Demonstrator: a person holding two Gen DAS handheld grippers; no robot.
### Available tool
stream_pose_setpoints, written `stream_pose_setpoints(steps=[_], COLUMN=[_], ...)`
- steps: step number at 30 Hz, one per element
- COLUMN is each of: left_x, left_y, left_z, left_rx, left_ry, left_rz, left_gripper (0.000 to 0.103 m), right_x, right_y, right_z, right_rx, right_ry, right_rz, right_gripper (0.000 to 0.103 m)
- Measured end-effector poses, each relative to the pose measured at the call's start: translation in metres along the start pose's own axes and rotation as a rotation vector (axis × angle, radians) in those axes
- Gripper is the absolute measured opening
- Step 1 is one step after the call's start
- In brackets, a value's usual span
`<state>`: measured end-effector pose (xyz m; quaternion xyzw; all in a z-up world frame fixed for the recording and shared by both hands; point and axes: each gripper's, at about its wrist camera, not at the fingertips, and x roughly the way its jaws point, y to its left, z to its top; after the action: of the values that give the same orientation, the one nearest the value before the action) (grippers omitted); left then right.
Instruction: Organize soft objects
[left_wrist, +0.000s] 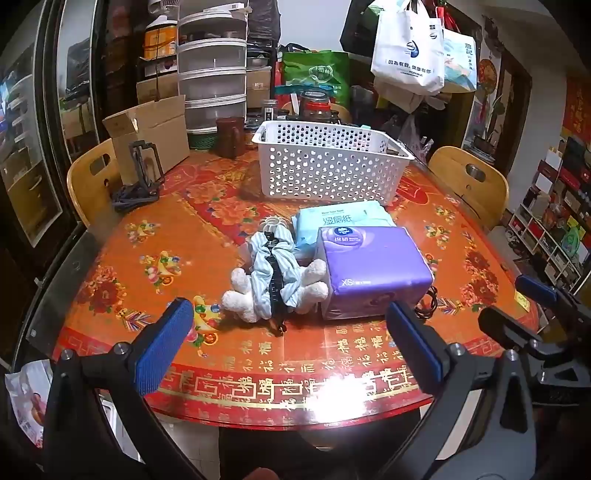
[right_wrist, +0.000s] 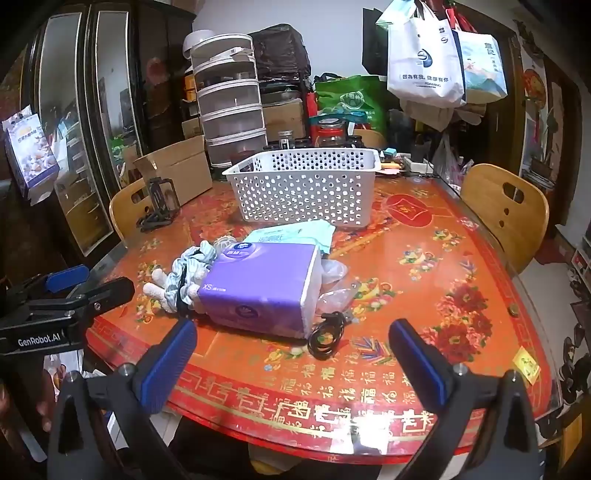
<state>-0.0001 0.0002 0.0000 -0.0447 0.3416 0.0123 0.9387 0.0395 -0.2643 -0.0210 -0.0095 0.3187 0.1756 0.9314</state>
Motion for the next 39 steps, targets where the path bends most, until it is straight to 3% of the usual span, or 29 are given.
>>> stream_pose_setpoints(steps=[39], left_x=[-0.0011], left_y=[-0.0024], left_z=[0.0011], left_rx=[0.012], left_ry=[-0.009], left_rz=[-0.002], left_gripper=[0.103], right_x=[-0.0027], right_y=[0.0035], right_z=[-0.001], right_rx=[0.0], right_ry=[0.002], right_rz=[0.014], right_gripper=[0.103])
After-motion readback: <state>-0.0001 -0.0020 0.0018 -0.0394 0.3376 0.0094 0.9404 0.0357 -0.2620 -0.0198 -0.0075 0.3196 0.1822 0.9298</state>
